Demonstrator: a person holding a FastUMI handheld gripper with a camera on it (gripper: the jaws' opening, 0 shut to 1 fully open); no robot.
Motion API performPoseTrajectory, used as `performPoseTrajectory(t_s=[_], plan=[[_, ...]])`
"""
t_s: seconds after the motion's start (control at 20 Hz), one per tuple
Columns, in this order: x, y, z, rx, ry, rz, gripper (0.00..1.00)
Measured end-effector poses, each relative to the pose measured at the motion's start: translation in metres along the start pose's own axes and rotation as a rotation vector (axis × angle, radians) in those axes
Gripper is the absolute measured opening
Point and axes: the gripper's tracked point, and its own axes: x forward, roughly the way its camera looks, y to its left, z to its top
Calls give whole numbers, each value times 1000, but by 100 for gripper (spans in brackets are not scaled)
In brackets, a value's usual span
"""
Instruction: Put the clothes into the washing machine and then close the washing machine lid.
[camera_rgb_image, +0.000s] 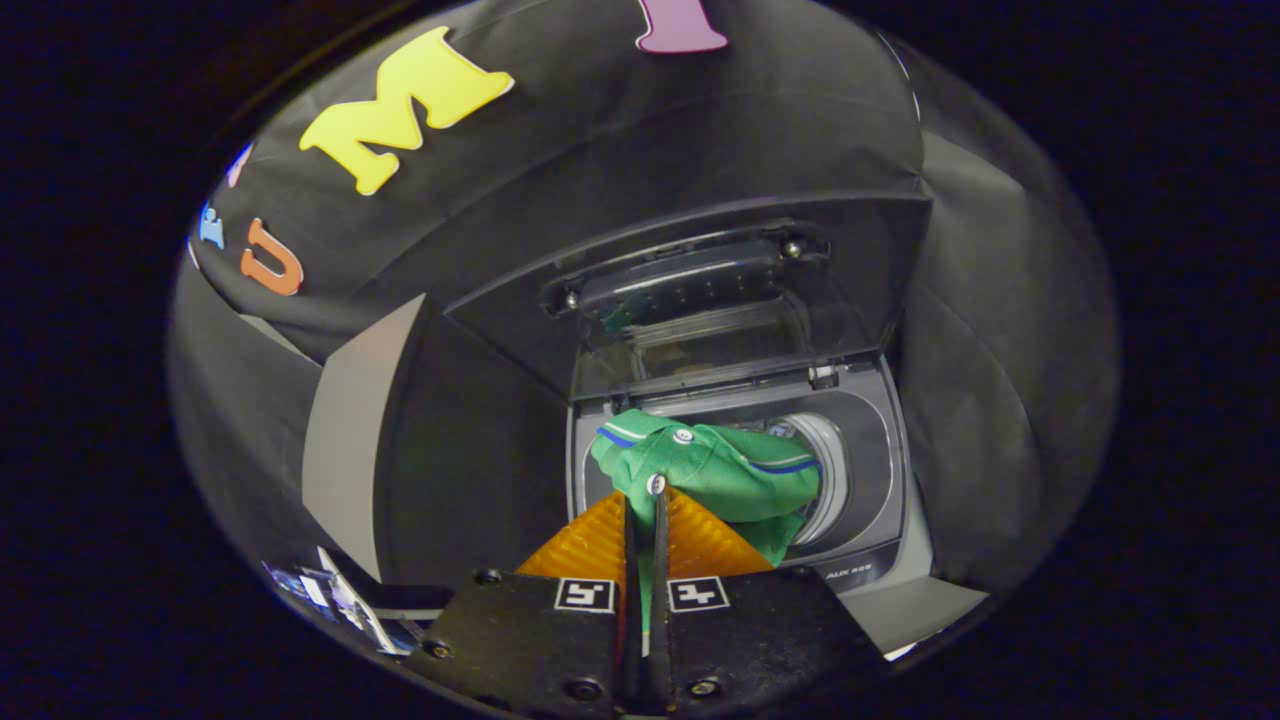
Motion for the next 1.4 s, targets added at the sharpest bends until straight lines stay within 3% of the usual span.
performPoseTrajectory(t_s=[0.95, 1.15, 1.3, 1.4], plan=[[119, -71, -34, -94, -9, -138, 8], [132, -78, -27, -100, -52, -151, 13], [123, -77, -23, -132, -76, -178, 9], [110, -67, -18, -154, -99, -161, 14]])
